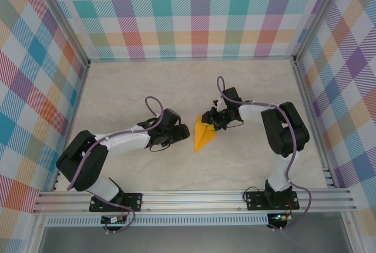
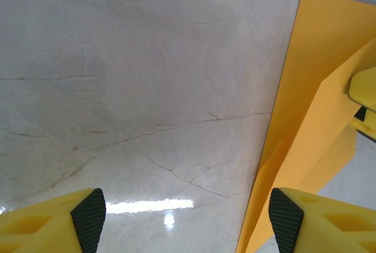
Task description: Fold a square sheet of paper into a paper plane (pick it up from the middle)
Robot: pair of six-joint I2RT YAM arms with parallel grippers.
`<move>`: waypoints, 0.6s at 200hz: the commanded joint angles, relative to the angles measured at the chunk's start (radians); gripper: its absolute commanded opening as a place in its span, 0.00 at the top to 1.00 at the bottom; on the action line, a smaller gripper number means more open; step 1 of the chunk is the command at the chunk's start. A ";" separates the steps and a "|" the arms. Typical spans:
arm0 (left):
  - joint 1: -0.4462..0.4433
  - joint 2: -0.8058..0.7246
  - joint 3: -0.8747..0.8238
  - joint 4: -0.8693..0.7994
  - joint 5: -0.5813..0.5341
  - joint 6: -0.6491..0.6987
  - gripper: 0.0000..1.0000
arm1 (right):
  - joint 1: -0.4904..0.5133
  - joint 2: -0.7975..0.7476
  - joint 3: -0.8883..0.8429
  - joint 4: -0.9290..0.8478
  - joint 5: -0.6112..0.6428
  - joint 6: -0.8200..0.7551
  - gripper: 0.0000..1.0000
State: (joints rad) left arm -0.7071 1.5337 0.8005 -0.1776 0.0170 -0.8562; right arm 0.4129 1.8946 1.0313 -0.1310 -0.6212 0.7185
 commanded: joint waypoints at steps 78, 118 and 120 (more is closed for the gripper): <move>0.096 -0.103 -0.105 0.222 0.248 -0.038 0.11 | 0.004 -0.127 -0.077 0.257 -0.146 0.011 0.93; 0.140 -0.223 -0.147 0.349 0.386 -0.061 0.05 | -0.029 -0.166 -0.024 0.319 -0.300 0.082 0.92; 0.141 -0.229 -0.151 0.354 0.394 -0.066 0.05 | -0.030 -0.167 -0.024 0.327 -0.306 0.086 0.92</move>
State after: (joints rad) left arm -0.5987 1.3834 0.6769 0.0433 0.2844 -0.8982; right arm 0.4034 1.7630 0.9653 0.0929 -0.7883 0.7486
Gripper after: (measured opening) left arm 0.937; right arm 0.076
